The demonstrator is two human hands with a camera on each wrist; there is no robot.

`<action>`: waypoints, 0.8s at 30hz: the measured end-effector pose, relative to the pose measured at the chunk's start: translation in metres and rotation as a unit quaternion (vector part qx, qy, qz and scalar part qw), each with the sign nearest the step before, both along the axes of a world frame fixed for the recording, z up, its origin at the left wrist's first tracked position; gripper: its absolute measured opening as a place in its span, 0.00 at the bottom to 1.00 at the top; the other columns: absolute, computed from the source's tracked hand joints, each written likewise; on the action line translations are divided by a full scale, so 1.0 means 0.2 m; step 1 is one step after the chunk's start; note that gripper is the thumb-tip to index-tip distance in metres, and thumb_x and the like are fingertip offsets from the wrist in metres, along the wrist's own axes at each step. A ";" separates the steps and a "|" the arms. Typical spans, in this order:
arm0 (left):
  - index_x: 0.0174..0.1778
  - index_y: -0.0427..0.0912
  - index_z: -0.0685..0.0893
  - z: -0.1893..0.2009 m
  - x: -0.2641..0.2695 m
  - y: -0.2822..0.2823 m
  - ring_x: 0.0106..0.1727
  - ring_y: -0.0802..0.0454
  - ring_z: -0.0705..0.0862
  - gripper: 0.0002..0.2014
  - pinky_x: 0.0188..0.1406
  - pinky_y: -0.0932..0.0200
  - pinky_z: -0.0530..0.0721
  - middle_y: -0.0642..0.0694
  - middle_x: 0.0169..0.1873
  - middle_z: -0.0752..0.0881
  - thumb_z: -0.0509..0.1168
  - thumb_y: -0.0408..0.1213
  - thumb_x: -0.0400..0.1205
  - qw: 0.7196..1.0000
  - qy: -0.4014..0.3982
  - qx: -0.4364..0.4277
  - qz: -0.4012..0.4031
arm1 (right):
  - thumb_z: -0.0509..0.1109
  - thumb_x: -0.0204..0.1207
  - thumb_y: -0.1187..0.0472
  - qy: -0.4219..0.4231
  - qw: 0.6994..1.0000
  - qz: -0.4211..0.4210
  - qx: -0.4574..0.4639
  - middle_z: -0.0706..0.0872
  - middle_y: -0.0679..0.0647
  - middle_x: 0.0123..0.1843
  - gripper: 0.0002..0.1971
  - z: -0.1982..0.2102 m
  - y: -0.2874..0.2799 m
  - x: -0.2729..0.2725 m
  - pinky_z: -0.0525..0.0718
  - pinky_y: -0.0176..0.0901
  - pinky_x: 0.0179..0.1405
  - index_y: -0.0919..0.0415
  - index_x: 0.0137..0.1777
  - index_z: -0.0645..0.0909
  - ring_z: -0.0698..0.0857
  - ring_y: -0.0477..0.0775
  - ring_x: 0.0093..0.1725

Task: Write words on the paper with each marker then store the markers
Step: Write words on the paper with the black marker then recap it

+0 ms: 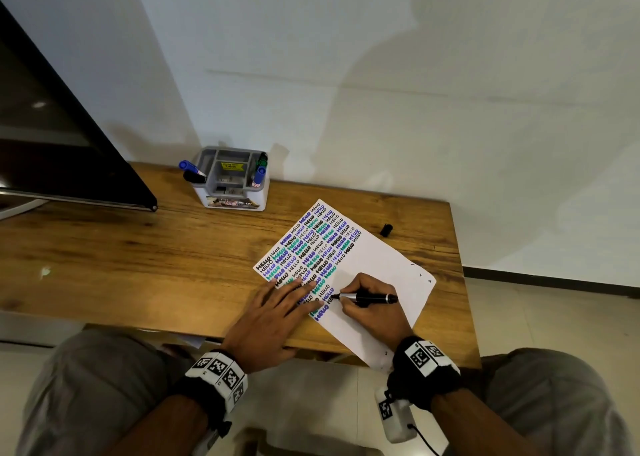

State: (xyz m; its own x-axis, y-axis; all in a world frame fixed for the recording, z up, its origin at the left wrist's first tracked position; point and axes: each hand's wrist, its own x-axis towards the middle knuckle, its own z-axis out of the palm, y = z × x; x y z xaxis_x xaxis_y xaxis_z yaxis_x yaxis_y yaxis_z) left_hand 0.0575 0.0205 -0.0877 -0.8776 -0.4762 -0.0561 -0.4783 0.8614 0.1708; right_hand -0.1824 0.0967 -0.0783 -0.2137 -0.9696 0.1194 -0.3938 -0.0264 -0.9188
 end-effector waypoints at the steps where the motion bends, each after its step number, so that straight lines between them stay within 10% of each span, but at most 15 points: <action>1: 0.83 0.59 0.61 0.00 0.00 0.00 0.86 0.47 0.60 0.43 0.80 0.35 0.62 0.51 0.86 0.59 0.67 0.64 0.72 1.000 -0.001 0.001 0.000 | 0.80 0.74 0.69 0.000 1.000 0.002 0.001 0.91 0.44 0.52 0.06 0.00 0.00 0.00 0.86 0.30 0.58 0.62 0.46 0.85 0.89 0.42 0.58; 24: 0.82 0.59 0.63 0.00 0.00 0.00 0.86 0.47 0.60 0.41 0.79 0.35 0.63 0.51 0.86 0.60 0.66 0.65 0.73 1.000 0.003 0.008 0.001 | 0.80 0.74 0.69 -0.019 0.999 -0.028 0.022 0.92 0.46 0.52 0.06 -0.01 0.00 -0.01 0.85 0.29 0.56 0.62 0.46 0.85 0.89 0.42 0.57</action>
State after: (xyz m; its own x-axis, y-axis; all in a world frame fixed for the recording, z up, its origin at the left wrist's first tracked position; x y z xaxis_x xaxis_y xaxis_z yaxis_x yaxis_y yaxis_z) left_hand 0.0574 0.0201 -0.0880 -0.8770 -0.4769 -0.0588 -0.4790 0.8578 0.1863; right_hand -0.1852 0.0958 -0.0812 -0.2704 -0.9603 0.0682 -0.3587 0.0347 -0.9328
